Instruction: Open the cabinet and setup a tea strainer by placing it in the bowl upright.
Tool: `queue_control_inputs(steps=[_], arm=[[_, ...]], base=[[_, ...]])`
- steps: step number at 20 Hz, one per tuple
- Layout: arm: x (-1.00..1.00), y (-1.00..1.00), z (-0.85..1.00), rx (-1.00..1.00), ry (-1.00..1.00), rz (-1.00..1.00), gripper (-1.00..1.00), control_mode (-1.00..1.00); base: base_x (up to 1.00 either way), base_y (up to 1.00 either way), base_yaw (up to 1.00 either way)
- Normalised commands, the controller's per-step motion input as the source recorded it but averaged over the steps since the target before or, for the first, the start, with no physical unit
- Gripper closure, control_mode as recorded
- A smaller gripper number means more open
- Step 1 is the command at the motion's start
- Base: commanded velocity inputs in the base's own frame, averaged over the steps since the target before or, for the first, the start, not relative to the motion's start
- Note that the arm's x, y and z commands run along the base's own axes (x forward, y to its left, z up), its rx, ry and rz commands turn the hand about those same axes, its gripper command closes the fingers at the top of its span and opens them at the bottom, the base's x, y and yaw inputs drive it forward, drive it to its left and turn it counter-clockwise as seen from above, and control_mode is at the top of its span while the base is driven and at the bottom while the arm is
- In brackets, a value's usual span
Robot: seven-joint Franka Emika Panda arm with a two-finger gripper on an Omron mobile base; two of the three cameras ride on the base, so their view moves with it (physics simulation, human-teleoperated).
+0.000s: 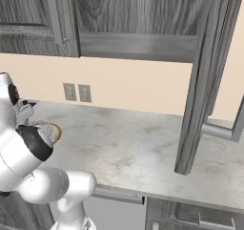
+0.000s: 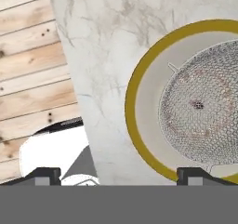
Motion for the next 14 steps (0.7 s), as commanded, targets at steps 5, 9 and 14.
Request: queue_control_inputs(steps=[5,9,14], arm=[[-0.12,-0.53,0.05,-0.02,0.0,-0.69,-1.0,-1.0],[0.06,-0.28,0.17,-0.15,-0.05,-0.78,-1.0,-1.0],[0.16,-0.14,0.12,-0.21,-0.22,-0.71,-1.0,-1.0]], base=[[0.0,0.0,0.0],[0.0,0.0,0.0],[0.0,0.0,0.0]])
